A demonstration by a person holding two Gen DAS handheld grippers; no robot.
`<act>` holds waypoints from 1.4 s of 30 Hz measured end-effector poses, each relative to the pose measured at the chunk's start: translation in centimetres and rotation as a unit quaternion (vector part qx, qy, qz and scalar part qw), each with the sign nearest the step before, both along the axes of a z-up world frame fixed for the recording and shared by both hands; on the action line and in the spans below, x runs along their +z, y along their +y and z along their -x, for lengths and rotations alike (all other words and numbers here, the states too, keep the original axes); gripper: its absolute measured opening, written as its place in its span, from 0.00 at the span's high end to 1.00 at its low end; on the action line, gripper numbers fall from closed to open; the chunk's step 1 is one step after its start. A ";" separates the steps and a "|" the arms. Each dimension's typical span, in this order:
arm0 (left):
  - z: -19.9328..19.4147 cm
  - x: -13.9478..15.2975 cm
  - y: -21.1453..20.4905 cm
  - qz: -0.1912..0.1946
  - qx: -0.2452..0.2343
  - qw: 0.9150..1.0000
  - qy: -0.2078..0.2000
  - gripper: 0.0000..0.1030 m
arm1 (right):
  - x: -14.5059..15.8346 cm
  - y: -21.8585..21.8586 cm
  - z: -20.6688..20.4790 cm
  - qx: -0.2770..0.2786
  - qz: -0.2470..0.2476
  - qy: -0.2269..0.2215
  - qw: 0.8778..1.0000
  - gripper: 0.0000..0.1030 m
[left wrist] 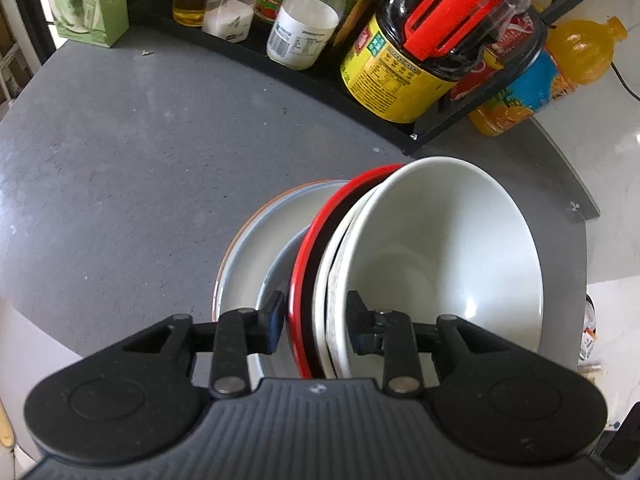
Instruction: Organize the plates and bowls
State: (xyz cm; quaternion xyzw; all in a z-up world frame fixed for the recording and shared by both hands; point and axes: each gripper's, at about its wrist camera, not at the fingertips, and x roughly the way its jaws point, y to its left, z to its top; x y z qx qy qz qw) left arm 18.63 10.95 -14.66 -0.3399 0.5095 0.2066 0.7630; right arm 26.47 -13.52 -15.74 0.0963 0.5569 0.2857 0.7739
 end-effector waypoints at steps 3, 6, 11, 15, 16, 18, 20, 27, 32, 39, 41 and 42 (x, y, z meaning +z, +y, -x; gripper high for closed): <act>-0.3 -0.4 0.2 0.009 -0.016 1.000 0.006 0.61 | 0.1 -0.1 0.3 -0.015 -0.003 -0.001 1.000 0.59; -0.5 -0.6 0.6 0.008 -0.024 1.000 0.013 0.52 | 0.4 -0.5 0.7 -0.033 -0.012 -0.001 0.999 0.57; -1.0 -0.6 0.5 -0.009 -0.054 0.998 0.024 0.44 | 1.6 -0.9 1.7 -0.048 -0.013 -0.022 0.999 0.44; -1.1 -0.4 0.2 -0.028 -0.077 0.996 0.028 0.41 | 2.0 -0.8 2.2 -0.046 0.002 -0.033 0.998 0.35; -1.1 -0.3 0.1 -0.032 -0.079 0.996 0.027 0.40 | 2.1 -0.7 2.3 -0.044 0.006 -0.037 0.998 0.32; -1.0 -0.1 -0.1 -0.041 -0.085 0.995 0.026 0.37 | 2.3 -0.8 2.6 -0.041 0.008 -0.045 0.998 0.25; -0.7 0.1 -0.4 -0.049 -0.086 0.995 0.026 0.35 | 2.5 -1.0 2.9 -0.039 0.012 -0.054 0.998 0.21; 0.7 1.7 -1.5 -0.098 -0.083 0.992 0.015 0.16 | 3.5 -3.4 4.4 -0.035 0.019 -0.084 0.996 0.06; 1.7 3.1 -2.9 -0.119 -0.090 0.989 0.015 0.12 | 4.4 -6.3 5.9 -0.043 0.020 -0.100 0.994 0.02; 3.6 5.3 -5.7 -0.139 -0.114 0.984 0.002 0.09 | 5.3 -10.6 8.5 -0.048 0.010 -0.115 0.992 0.00; 4.3 5.9 -6.8 -0.148 -0.119 0.982 -0.005 0.09 | 5.6 -11.6 9.2 -0.052 0.008 -0.115 0.992 0.00; 4.7 6.2 -7.3 -0.151 -0.121 0.981 -0.008 0.08 | 5.8 -12.1 9.6 -0.054 0.007 -0.117 0.992 0.00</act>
